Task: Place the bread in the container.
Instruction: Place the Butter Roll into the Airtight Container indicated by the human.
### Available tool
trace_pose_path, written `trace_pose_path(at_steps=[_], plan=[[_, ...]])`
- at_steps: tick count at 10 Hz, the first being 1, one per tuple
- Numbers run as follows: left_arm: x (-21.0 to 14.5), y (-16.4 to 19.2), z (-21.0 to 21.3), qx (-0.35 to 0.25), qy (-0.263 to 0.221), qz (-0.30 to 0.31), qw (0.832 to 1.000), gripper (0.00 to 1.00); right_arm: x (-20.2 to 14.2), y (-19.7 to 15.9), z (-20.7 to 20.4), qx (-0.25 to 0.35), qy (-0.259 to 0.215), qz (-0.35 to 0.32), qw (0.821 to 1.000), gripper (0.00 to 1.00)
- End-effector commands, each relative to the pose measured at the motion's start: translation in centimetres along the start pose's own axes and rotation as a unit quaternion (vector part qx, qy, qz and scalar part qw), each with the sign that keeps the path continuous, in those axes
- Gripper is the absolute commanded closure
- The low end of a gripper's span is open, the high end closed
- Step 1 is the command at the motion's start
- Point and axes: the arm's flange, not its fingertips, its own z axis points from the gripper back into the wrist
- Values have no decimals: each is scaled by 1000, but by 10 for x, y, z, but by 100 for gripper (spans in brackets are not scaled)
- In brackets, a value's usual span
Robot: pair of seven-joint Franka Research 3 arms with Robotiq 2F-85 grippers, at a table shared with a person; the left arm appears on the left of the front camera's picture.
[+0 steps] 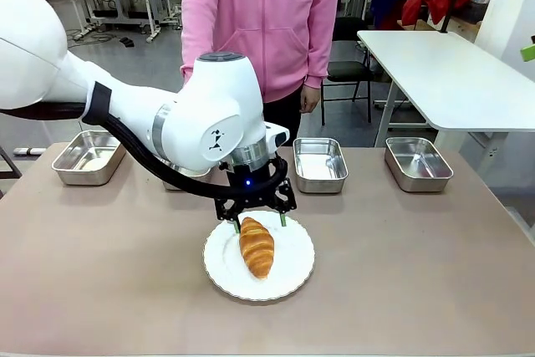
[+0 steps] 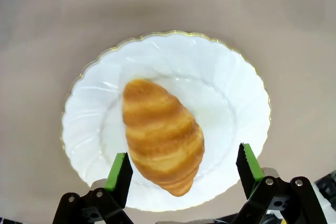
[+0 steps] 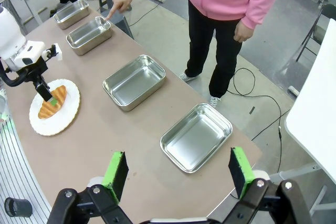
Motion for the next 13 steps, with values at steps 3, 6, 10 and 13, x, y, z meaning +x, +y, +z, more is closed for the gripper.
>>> trace_pose_path(at_steps=[3,6,10,13], plan=[[-16,-6,-8,20,26,32,999,0,1,0,0,-1,-2,2,1000,0],[-18,-4,-19,34,27,31,999,0,1,0,0,-1,-2,2,1000,0],[-11,5,-34,44,8,39,998,0,1,0,0,-1,-2,2,1000,0],[-8,3,-40,50,1,28,998,0,1,0,0,-1,-2,2,1000,0]])
